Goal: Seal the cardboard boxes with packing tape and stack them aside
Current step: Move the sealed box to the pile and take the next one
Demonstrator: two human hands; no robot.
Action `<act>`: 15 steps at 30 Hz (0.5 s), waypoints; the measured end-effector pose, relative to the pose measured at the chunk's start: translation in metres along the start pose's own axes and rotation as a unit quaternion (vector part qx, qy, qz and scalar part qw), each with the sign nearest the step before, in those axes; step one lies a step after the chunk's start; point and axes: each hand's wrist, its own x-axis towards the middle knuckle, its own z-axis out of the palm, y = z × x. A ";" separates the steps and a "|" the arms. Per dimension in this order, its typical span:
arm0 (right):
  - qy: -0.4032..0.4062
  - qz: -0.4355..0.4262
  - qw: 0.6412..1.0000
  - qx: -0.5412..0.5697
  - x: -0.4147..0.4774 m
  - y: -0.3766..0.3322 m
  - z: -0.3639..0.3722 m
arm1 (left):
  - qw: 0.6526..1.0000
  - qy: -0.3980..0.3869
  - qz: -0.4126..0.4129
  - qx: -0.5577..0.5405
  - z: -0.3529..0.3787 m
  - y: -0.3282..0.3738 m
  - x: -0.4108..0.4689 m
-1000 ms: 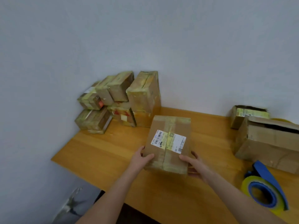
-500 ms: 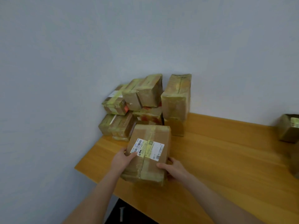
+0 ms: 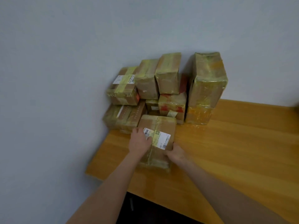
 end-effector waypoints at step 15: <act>0.232 0.050 0.964 -0.124 -0.053 0.085 -0.194 | 0.960 -0.130 0.243 0.041 0.094 0.198 -0.032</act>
